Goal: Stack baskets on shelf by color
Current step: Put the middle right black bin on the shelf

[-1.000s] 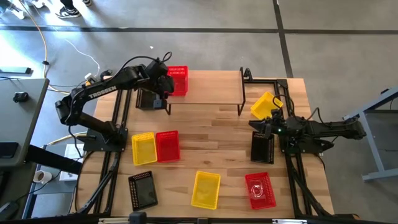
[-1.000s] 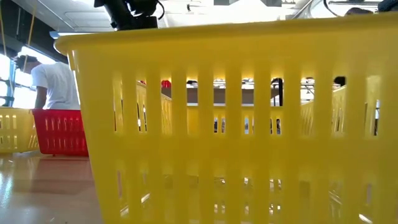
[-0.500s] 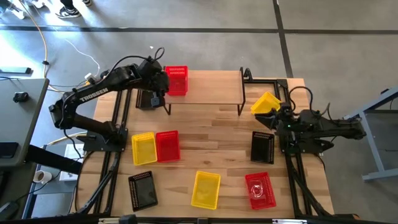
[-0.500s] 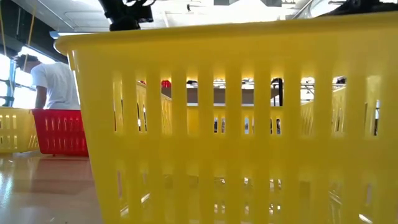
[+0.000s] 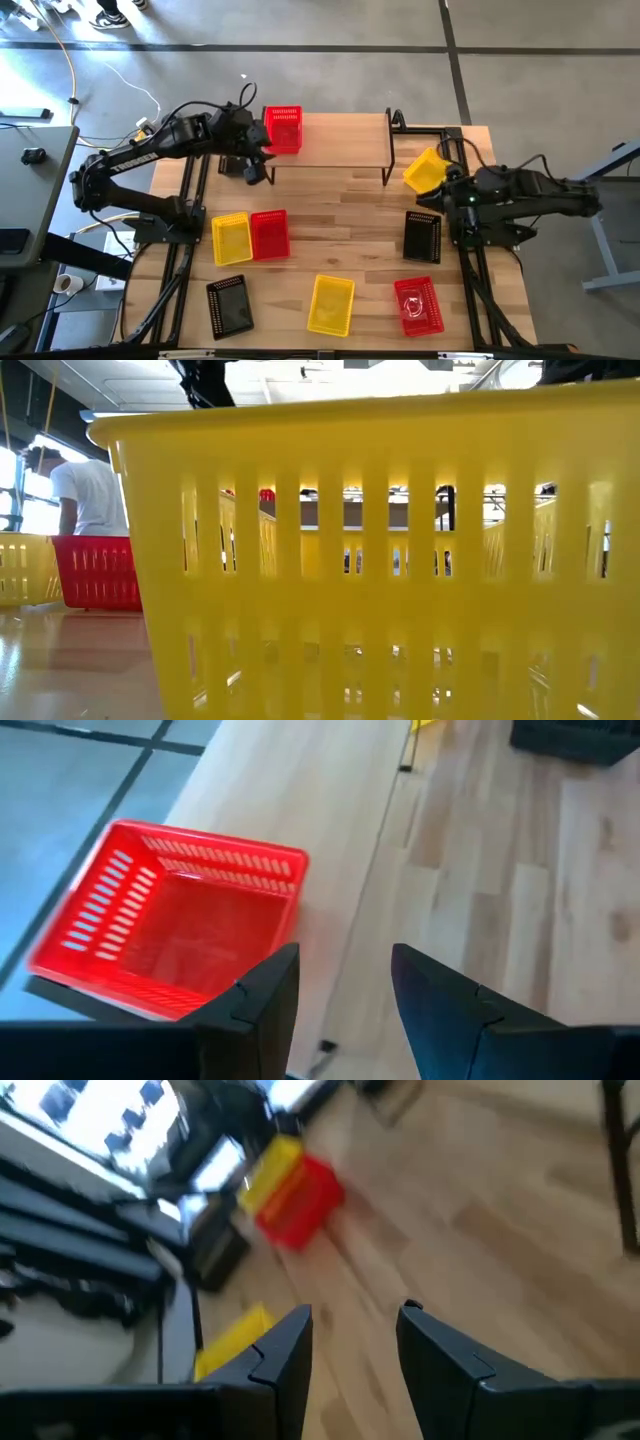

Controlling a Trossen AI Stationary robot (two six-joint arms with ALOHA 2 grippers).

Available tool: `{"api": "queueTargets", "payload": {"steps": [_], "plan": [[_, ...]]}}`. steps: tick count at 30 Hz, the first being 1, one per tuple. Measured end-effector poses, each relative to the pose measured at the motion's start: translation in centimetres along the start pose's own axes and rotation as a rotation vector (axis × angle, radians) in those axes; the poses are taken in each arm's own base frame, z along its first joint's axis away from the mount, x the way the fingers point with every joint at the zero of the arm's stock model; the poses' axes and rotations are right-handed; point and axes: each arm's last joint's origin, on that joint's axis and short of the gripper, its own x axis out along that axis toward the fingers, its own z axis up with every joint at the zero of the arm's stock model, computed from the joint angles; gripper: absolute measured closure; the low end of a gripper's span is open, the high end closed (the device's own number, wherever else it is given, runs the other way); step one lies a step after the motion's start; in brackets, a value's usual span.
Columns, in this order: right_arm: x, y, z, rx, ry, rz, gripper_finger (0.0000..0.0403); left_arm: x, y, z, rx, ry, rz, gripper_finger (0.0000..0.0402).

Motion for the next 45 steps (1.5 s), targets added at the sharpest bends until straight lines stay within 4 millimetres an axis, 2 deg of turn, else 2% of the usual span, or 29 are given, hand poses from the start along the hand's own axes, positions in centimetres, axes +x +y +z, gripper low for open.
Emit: {"api": "queueTargets", "payload": {"steps": [7,14,27,41,45], "plan": [[1.3,0.9,0.0,0.01,0.293,-0.055,0.027,0.0,-1.1,0.1,-0.058,-0.003,-0.036,0.0252],[2.9,1.7,-1.1,-0.013,0.503,-0.028,0.027,-0.1,-2.4,0.2,-0.106,-0.002,-0.077,0.0252],[4.8,3.5,-4.3,-0.137,0.675,-0.095,0.027,-0.3,-3.9,0.3,-0.124,-0.001,-0.126,0.0252],[7.5,3.5,-6.9,-0.239,0.83,-0.282,0.027,-0.3,-4.1,0.3,-0.112,-0.001,-0.13,0.0252],[8.3,3.5,-7.7,-0.322,0.87,-0.3,0.0268,-0.3,-4.1,0.3,-0.112,-0.001,-0.13,0.0252]]}}
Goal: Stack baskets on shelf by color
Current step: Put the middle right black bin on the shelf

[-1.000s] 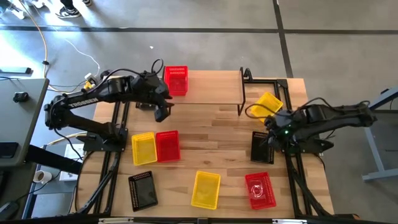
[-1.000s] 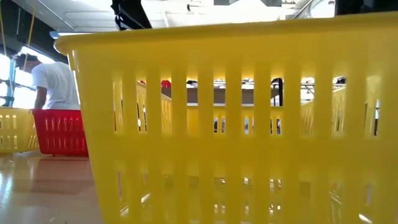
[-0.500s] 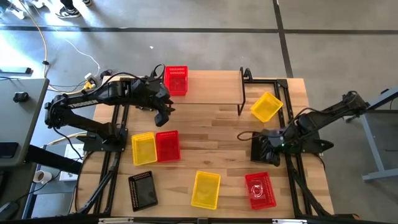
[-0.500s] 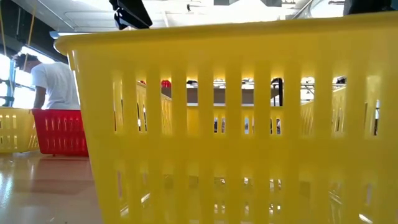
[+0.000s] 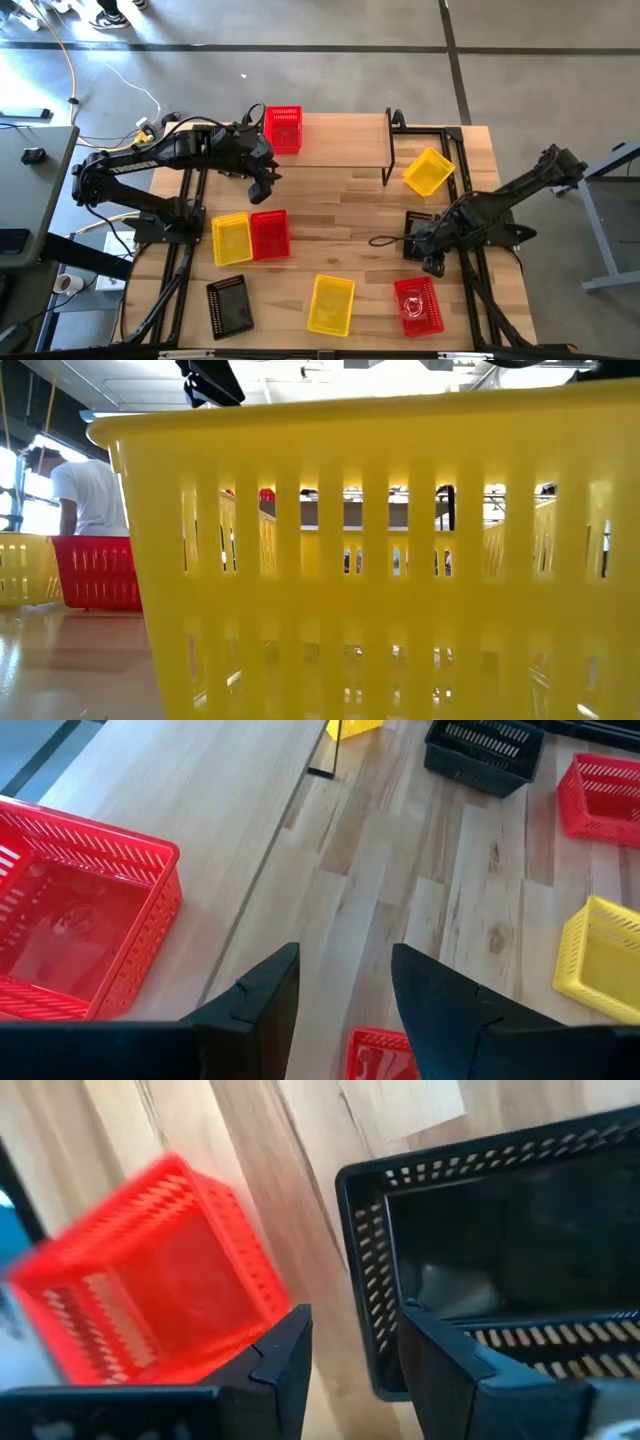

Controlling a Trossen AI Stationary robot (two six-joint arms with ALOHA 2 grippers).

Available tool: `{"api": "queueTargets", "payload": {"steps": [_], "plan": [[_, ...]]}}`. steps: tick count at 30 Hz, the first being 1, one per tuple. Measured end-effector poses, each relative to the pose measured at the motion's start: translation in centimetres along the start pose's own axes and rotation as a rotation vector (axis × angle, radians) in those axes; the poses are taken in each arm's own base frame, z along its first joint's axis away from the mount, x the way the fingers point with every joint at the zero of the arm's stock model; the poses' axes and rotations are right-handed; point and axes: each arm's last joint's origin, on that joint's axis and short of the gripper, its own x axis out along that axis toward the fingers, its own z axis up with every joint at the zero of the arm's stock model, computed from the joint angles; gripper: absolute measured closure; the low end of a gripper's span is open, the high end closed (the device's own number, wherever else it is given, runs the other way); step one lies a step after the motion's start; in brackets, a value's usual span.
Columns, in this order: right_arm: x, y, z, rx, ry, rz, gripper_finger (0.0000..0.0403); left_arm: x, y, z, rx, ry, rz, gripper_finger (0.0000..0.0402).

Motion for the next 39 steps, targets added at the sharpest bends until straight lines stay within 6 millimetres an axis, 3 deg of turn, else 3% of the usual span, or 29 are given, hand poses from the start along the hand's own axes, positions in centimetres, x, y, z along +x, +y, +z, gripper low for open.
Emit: {"api": "queueTargets", "payload": {"steps": [7,28,32,37,39], "plan": [[1.6,1.0,-0.1,-0.177,0.019,-0.074,0.0261,0.0,0.0,0.0,0.0,0.0,0.0,0.0252],[5.5,1.8,0.7,-0.064,0.136,-0.168,0.0262,0.0,0.0,-0.2,0.054,0.016,0.001,0.0252],[6.0,1.8,0.7,-0.015,0.158,-0.185,0.0294,0.0,0.0,-0.2,0.054,0.016,0.001,0.0252],[6.0,1.8,0.7,0.028,0.16,-0.186,0.0388,0.0,0.0,-0.2,0.054,0.016,0.001,0.0252],[5.9,1.9,0.8,0.042,0.159,-0.191,0.039,0.0,0.0,-0.2,0.054,0.016,0.001,0.0252]]}}
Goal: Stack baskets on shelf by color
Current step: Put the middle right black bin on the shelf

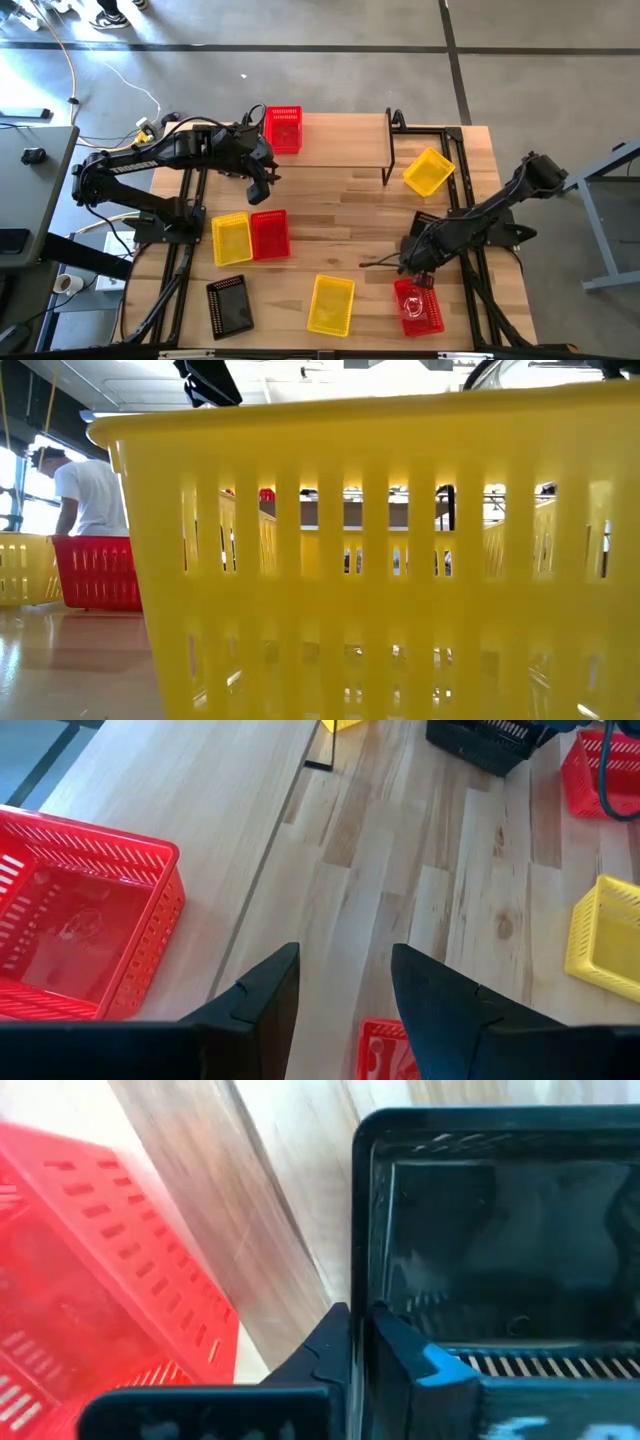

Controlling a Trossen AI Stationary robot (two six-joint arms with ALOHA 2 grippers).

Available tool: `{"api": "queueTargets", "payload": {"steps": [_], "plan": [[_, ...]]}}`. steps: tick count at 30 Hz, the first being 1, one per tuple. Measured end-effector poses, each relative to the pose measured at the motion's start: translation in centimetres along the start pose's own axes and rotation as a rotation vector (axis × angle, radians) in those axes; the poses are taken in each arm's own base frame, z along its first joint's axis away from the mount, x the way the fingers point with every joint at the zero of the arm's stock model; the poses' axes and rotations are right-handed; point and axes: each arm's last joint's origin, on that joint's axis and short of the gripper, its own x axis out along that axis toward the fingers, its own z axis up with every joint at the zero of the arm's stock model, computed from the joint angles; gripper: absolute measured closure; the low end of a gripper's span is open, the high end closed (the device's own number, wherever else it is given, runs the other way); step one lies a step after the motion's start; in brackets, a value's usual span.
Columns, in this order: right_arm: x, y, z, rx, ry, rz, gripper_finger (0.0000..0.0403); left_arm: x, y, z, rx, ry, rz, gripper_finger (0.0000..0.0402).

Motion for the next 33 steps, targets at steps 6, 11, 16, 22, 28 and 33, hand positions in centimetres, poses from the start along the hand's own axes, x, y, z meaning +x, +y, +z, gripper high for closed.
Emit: {"api": "queueTargets", "payload": {"steps": [6,11,16,22,28,33], "plan": [[-2.1,1.3,0.8,-0.029,-0.055,0.049,0.0399,0.0,0.0,0.0,0.0,0.0,0.0,0.0252],[-5.0,2.7,1.8,-0.053,-0.147,0.083,0.0401,0.0,0.0,0.0,-0.007,0.0,0.0,0.0252],[-8.5,3.9,2.9,-0.126,-0.291,0.11,0.0401,0.0,0.0,0.0,-0.01,0.0,0.0,0.0252],[-12.6,3.9,4.8,-0.201,-0.453,0.122,0.0402,0.0,0.0,0.0,-0.039,0.0,0.0,0.0252],[-15.8,2.5,6.9,-0.276,-0.596,0.05,0.0402,0.0,0.0,-0.4,-0.117,0.041,0.005,0.0252],[-18.6,0.7,8.6,-0.318,-0.72,-0.071,0.0402,-0.1,0.0,-1.1,-0.191,0.114,0.016,0.0252]]}}
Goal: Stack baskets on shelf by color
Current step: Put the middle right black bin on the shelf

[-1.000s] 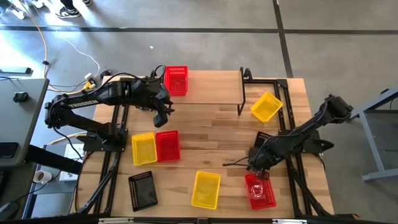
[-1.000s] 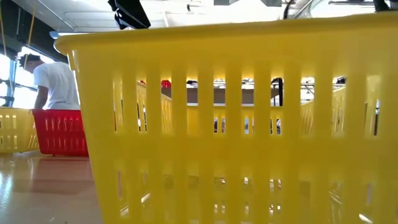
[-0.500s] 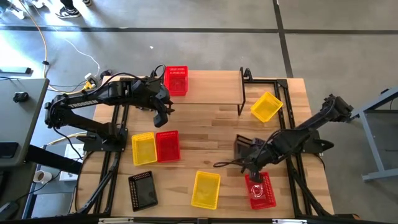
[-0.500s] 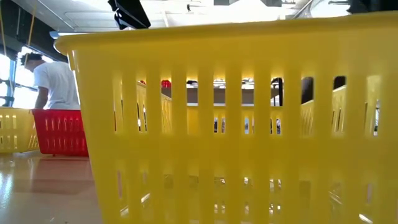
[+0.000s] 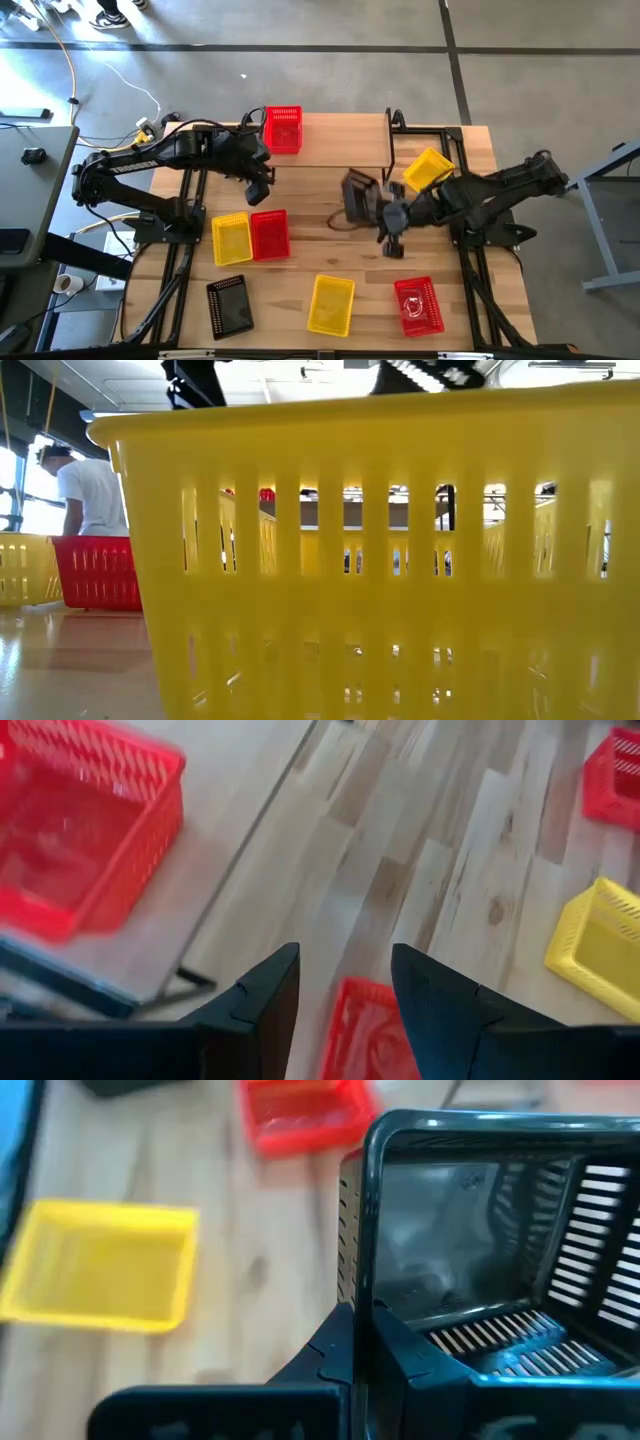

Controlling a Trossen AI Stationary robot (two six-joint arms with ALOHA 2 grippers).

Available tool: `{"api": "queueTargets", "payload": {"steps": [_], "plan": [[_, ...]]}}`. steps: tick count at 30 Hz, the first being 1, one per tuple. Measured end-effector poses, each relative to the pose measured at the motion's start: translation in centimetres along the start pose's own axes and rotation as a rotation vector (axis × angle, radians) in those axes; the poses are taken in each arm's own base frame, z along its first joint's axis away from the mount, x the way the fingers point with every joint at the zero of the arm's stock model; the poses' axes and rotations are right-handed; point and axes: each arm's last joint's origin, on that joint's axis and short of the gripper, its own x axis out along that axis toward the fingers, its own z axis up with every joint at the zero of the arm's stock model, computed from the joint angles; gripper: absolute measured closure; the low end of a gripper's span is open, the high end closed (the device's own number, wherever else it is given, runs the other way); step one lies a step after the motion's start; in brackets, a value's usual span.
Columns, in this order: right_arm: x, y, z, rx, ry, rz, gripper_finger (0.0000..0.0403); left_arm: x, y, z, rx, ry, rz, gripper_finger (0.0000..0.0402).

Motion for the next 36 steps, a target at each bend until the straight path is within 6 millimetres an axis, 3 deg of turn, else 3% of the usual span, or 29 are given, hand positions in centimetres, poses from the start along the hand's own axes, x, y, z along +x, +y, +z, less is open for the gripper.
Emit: {"api": "queueTargets", "payload": {"steps": [6,11,17,22,29,36], "plan": [[-1.1,-3.9,2.1,-0.084,-0.061,-0.156,0.0403,0.0,0.2,-0.5,-0.077,0.054,0.026,0.0252],[-1.1,-7.5,2.3,-0.135,-0.001,-0.274,0.0403,0.0,0.2,-0.7,-0.147,0.073,0.035,0.0252],[-0.1,-11.6,1.6,-0.145,0.111,-0.354,0.0403,-0.1,0.3,-1.0,-0.224,0.097,0.047,0.0252],[2.2,-14.2,1.0,-0.132,0.247,-0.365,0.0403,-0.1,0.3,-1.2,-0.284,0.112,0.057,0.0252],[6.1,-15.3,0.6,-0.162,0.404,-0.336,0.0403,-0.1,0.3,-1.2,-0.305,0.111,0.057,0.0252],[7.9,-15.3,0.3,-0.198,0.481,-0.312,0.0403,-0.1,0.3,-1.2,-0.305,0.111,0.057,0.0252]]}}
